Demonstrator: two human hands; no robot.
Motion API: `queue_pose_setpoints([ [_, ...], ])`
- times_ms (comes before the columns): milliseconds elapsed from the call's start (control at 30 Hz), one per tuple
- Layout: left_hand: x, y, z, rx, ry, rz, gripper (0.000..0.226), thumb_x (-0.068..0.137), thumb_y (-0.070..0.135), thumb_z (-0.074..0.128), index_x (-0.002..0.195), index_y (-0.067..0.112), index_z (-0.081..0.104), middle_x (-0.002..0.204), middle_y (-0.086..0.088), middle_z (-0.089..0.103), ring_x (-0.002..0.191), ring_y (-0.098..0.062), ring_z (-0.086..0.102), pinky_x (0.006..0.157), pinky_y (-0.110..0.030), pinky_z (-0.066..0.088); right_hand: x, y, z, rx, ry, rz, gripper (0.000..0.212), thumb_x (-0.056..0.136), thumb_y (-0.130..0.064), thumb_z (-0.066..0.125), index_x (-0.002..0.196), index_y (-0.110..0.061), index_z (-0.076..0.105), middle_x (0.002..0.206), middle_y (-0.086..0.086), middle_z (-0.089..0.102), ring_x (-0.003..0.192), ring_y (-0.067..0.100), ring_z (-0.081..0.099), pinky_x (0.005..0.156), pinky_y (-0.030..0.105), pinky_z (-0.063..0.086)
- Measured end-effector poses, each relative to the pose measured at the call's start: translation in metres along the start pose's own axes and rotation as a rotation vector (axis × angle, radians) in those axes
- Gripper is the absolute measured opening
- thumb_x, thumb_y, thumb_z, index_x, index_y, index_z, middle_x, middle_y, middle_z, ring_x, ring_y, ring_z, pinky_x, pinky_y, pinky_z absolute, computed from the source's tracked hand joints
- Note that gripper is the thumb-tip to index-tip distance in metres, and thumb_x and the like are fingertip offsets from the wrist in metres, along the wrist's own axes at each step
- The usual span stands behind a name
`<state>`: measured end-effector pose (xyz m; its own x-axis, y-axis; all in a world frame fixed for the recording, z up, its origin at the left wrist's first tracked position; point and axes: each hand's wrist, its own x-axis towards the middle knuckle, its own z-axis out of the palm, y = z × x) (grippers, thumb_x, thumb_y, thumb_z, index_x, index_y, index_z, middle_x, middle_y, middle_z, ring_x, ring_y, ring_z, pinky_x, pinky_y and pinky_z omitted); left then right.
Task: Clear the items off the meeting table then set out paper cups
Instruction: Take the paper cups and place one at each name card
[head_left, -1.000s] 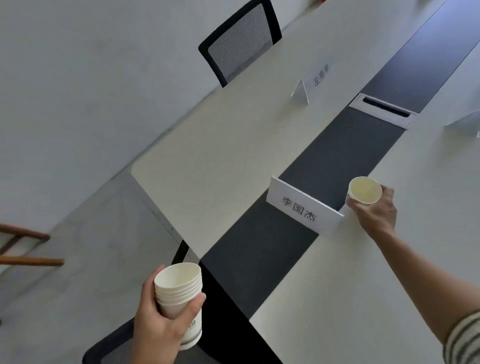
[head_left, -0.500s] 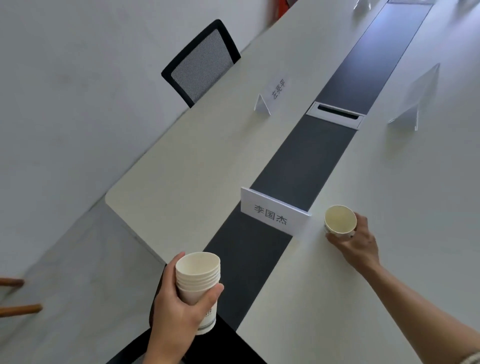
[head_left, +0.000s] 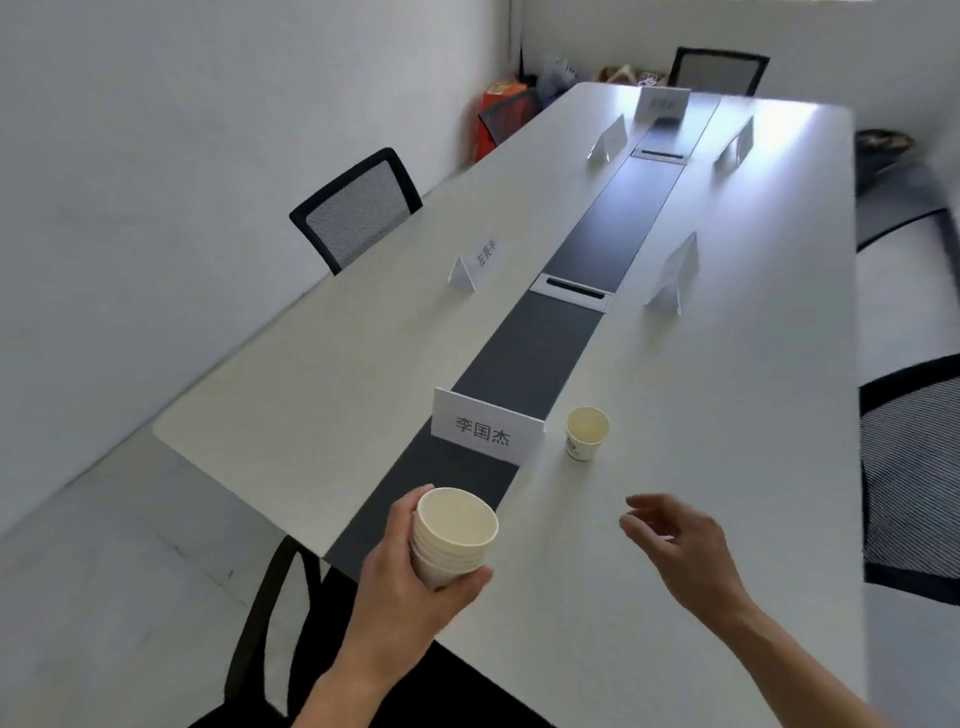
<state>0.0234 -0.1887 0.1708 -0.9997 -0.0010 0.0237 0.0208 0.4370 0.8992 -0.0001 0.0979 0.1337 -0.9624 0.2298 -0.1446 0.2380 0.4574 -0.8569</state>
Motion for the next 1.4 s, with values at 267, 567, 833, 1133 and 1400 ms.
queue_pose_setpoints([
  [267, -0.038, 0.049, 0.082, 0.109, -0.312, 0.248, 0.082, 0.055, 0.047, 0.083, 0.124, 0.05, 0.038, 0.113, 0.028, 0.056, 0.105, -0.002, 0.057, 0.085, -0.019, 0.049, -0.101, -0.012, -0.069, 0.128, 0.064, -0.074, 0.006, 0.079, -0.02, 0.077, 0.082, -0.026, 0.074, 0.074, -0.007, 0.075, 0.069, 0.01, 0.07, 0.062, 0.022, 0.055],
  [567, -0.084, 0.127, 0.194, 0.22, -0.506, 0.486, 0.082, 0.057, 0.042, 0.081, 0.128, 0.042, 0.04, 0.118, 0.024, 0.057, 0.105, -0.002, 0.056, 0.088, -0.028, 0.051, -0.152, 0.055, -0.176, 0.222, 0.137, -0.028, 0.008, 0.076, -0.028, 0.08, 0.081, -0.023, 0.075, 0.074, -0.007, 0.075, 0.067, 0.008, 0.067, 0.062, 0.019, 0.051],
  [833, -0.164, 0.187, 0.355, 0.231, -0.669, 0.557, 0.077, 0.064, 0.042, 0.078, 0.13, 0.044, 0.04, 0.121, 0.022, 0.057, 0.109, -0.003, 0.056, 0.091, -0.028, 0.049, -0.203, 0.153, -0.302, 0.259, 0.225, 0.108, 0.005, 0.077, -0.015, 0.078, 0.078, -0.014, 0.073, 0.07, 0.005, 0.072, 0.061, 0.01, 0.062, 0.054, 0.024, 0.05],
  [1133, -0.153, 0.233, 0.469, 0.283, -0.727, 0.606, 0.077, 0.06, 0.047, 0.074, 0.13, 0.036, 0.044, 0.121, 0.022, 0.055, 0.106, -0.005, 0.055, 0.092, -0.026, 0.045, -0.184, 0.213, -0.414, 0.413, 0.331, 0.17, 0.009, 0.083, -0.002, 0.069, 0.079, -0.01, 0.068, 0.069, 0.011, 0.071, 0.059, 0.013, 0.062, 0.051, 0.028, 0.051],
  [1400, -0.062, 0.287, 0.586, 0.146, -0.753, 0.599, 0.074, 0.061, 0.047, 0.078, 0.126, 0.042, 0.046, 0.11, 0.017, 0.061, 0.098, -0.006, 0.06, 0.082, -0.032, 0.052, -0.094, 0.236, -0.506, 0.43, 0.204, 0.112, 0.066, 0.057, -0.05, 0.083, 0.116, -0.033, 0.058, 0.102, -0.013, 0.07, 0.091, 0.012, 0.067, 0.065, 0.018, 0.052],
])
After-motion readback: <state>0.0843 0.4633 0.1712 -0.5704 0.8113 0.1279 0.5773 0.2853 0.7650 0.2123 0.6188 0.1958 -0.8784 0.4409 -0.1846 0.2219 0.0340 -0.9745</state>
